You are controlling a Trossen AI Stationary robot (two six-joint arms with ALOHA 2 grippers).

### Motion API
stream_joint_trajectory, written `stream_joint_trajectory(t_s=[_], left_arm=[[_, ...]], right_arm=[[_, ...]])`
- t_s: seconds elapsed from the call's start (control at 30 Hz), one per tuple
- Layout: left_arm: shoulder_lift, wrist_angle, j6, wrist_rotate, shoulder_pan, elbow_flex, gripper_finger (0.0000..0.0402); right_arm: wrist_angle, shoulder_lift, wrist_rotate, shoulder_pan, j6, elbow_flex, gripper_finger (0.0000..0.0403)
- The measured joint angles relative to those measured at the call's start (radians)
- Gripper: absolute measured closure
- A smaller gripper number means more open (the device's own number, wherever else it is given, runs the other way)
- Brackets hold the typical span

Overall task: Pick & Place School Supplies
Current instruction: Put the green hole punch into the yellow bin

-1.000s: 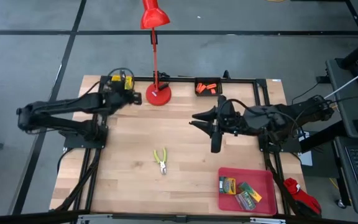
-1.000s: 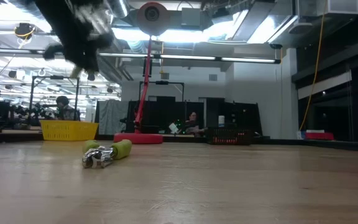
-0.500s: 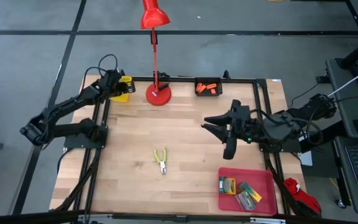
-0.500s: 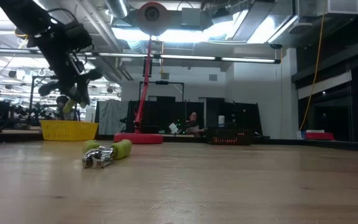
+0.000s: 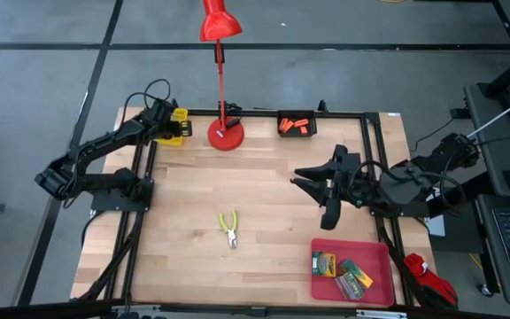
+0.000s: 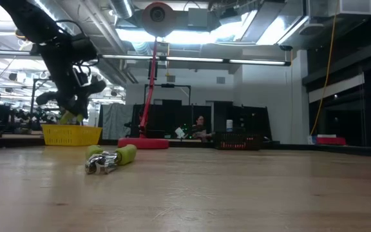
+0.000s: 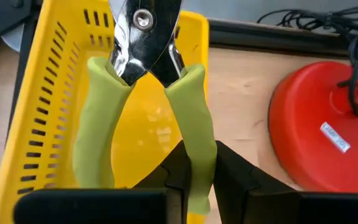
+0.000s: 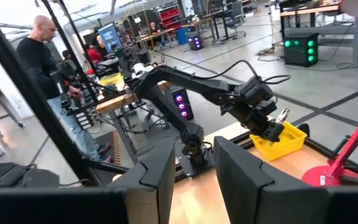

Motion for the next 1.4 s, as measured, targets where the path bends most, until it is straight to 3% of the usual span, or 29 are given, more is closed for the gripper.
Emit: stream_joint_trajectory(t_s=[0.27, 0.6, 0.7, 0.83, 0.97, 1.03, 1.1, 1.23, 1.4], left_arm=[[0.007, 0.039, -0.012, -0.028, -0.001, 0.0, 0.0264], [-0.001, 0.092, -0.032, -0.061, -0.021, 0.0, 0.0275], [-0.028, 0.154, -0.003, 0.007, -0.038, -0.001, 0.0282], [-0.081, 0.211, 0.093, 0.243, -0.106, -0.001, 0.0295], [-0.134, 0.241, 0.202, 0.595, -0.303, -0.001, 0.031], [-0.153, 0.228, 0.216, 0.639, -0.469, 0.0, 0.0318], [-0.163, 0.169, 0.242, 0.58, -0.648, -0.001, 0.0326], [-0.155, 0.103, 0.322, 0.325, -0.956, -0.001, 0.0339], [-0.066, 0.148, 0.535, 0.163, -1.207, -0.001, 0.0326]], right_arm=[[0.0, 0.0, 0.064, 0.04, 0.0, 0.0, 0.0291], [-0.001, 0.0, 0.163, 0.092, 0.001, 0.0, 0.0291], [-0.002, 0.0, 0.186, 0.103, 0.001, 0.0, 0.0291], [-0.002, 0.0, 0.201, 0.113, 0.002, 0.0, 0.0291], [-0.009, 0.0, 0.23, 0.125, 0.009, 0.0, 0.0291], [-0.032, 0.0, 0.246, 0.127, 0.028, 0.0, 0.0291], [-0.059, 0.0, 0.25, 0.127, 0.054, 0.0, 0.0291], [-0.103, 0.0, 0.244, 0.126, 0.118, 0.0, 0.0291], [-0.131, 0.001, 0.205, 0.126, 0.161, 0.0, 0.0291]])
